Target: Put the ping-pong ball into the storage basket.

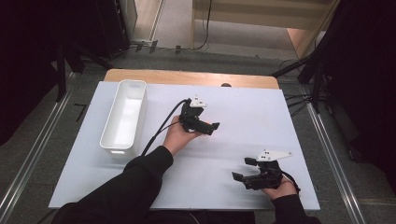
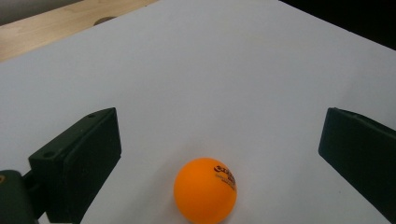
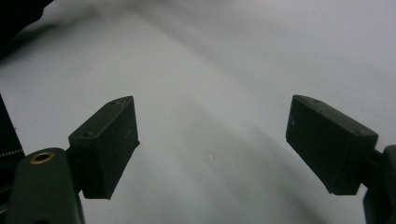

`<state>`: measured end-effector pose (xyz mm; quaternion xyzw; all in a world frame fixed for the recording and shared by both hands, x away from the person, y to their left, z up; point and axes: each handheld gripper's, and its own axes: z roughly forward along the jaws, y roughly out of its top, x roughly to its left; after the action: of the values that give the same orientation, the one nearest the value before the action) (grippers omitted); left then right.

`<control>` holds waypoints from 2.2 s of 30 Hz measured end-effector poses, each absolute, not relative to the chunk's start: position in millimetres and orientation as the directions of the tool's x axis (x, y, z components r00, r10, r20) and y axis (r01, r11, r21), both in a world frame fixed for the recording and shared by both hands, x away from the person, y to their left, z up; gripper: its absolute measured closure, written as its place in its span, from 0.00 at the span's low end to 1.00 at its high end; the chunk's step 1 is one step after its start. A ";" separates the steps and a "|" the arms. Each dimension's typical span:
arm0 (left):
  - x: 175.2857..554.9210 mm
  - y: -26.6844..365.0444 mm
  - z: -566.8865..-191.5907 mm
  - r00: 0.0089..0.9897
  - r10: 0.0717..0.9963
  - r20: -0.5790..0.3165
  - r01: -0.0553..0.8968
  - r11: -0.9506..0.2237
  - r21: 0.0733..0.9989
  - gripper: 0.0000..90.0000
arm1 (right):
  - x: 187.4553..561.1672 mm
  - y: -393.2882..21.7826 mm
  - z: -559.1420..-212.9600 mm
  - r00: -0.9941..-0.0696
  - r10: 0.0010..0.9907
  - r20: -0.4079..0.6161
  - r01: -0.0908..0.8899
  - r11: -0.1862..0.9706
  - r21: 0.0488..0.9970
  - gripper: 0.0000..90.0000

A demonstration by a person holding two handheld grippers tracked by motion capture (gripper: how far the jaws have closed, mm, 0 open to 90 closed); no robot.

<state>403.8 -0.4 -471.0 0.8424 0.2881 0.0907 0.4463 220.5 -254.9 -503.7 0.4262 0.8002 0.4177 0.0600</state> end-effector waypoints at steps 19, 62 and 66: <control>400.9 -7.4 -483.9 0.826 0.557 -0.087 0.404 -0.476 0.782 0.00 | 220.8 -254.9 -504.2 -0.632 0.732 0.255 0.628 0.292 0.721 0.17; 399.4 -9.6 -514.8 0.812 0.582 -0.044 0.426 -0.540 0.725 0.01 | 221.2 -254.4 -504.5 -0.634 0.729 0.256 0.629 0.295 0.719 0.17; 399.0 -9.9 -515.4 0.812 0.582 -0.035 0.428 -0.555 0.713 0.07 | 221.0 -254.0 -504.4 -0.634 0.729 0.258 0.630 0.293 0.719 0.17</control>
<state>399.0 -9.9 -515.4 0.8756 0.2886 0.1029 0.3734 221.0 -254.0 -504.4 0.4235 0.8019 0.4173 0.0593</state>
